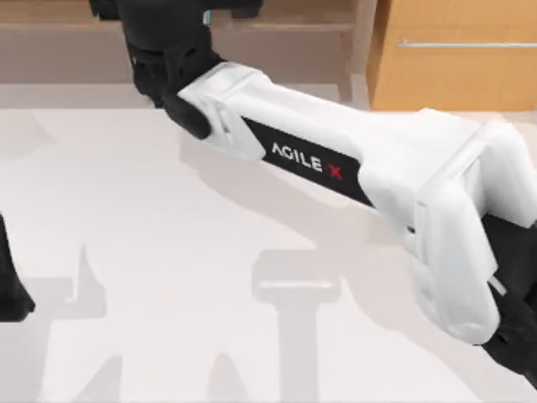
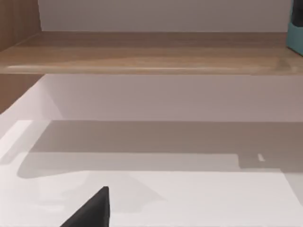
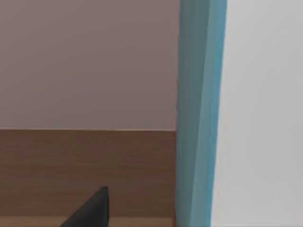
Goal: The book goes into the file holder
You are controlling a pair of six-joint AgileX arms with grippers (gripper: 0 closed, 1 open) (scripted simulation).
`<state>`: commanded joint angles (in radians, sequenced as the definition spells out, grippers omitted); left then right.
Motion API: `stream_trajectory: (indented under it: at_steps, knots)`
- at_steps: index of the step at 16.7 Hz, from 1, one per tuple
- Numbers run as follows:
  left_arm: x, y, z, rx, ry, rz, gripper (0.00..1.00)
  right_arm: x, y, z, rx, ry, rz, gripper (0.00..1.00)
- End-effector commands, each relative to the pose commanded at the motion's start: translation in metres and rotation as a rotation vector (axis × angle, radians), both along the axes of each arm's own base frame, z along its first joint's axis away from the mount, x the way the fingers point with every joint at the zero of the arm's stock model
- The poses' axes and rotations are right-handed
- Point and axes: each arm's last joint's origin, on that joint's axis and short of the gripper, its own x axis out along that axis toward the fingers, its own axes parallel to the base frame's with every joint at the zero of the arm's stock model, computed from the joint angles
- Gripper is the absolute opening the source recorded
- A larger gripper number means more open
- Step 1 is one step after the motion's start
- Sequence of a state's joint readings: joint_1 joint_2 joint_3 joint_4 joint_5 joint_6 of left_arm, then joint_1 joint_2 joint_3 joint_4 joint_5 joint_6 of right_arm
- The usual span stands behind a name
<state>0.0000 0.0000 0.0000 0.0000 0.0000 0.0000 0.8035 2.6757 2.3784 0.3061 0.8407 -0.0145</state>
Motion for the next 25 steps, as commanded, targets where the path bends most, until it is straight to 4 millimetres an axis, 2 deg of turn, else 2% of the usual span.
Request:
stream_trajectory:
  at_steps: [8,21,25]
  knots:
    - [0.0,0.0,0.0,0.0,0.0,0.0,1.0,0.0083,-0.0003,0.0002,0.0,0.0,0.0,1.0]
    - [0.0,0.0,0.0,0.0,0.0,0.0,1.0,0.0083,-0.0003,0.0002,0.0,0.0,0.0,0.02]
    - [0.0,0.0,0.0,0.0,0.0,0.0,1.0,0.0083,-0.0003,0.0002,0.0,0.0,0.0,0.0]
